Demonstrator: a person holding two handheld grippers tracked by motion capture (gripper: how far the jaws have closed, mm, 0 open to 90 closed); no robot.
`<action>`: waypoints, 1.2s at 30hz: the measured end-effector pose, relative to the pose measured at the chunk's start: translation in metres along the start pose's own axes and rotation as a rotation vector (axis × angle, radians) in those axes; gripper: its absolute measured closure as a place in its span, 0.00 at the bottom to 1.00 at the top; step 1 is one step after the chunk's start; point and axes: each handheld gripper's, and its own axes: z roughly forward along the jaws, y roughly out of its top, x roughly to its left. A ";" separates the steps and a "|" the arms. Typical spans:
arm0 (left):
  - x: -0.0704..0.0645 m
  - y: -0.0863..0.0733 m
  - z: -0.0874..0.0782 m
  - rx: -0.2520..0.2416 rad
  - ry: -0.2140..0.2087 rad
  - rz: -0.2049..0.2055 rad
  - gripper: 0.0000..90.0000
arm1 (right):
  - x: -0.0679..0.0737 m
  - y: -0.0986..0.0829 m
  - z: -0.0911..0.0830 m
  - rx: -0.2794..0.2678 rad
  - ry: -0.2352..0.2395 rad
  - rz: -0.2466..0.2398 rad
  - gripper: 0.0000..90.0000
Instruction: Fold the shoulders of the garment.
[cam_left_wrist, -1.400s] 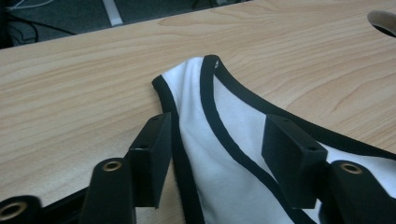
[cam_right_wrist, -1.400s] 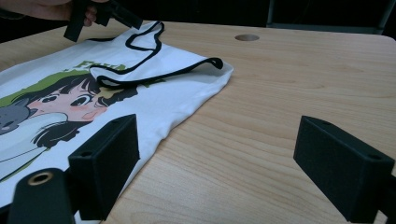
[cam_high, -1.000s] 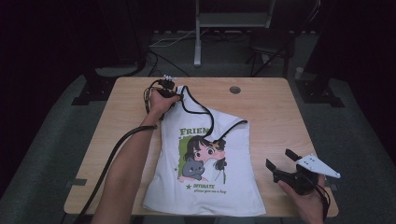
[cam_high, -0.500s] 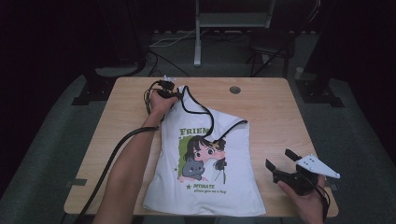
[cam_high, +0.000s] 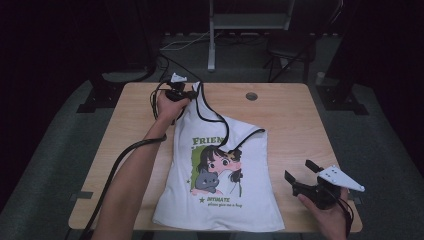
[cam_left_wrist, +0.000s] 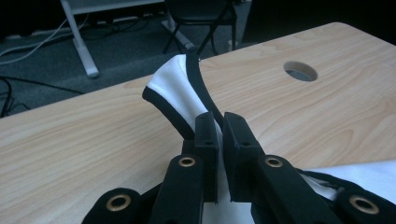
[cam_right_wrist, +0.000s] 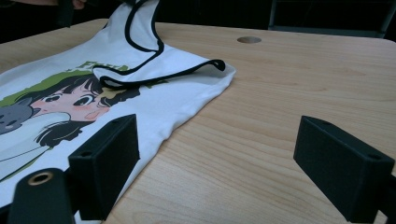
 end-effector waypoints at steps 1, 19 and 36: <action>-0.001 0.000 -0.003 -0.007 -0.006 -0.002 0.94 | 0.000 0.000 0.000 0.001 0.000 -0.003 0.15; -0.022 -0.012 -0.040 -0.101 -0.072 0.036 0.94 | 0.000 0.000 0.000 0.000 0.001 -0.004 0.15; -0.045 -0.037 -0.061 -0.101 -0.102 0.107 0.94 | 0.001 0.000 0.000 0.003 0.002 -0.013 0.15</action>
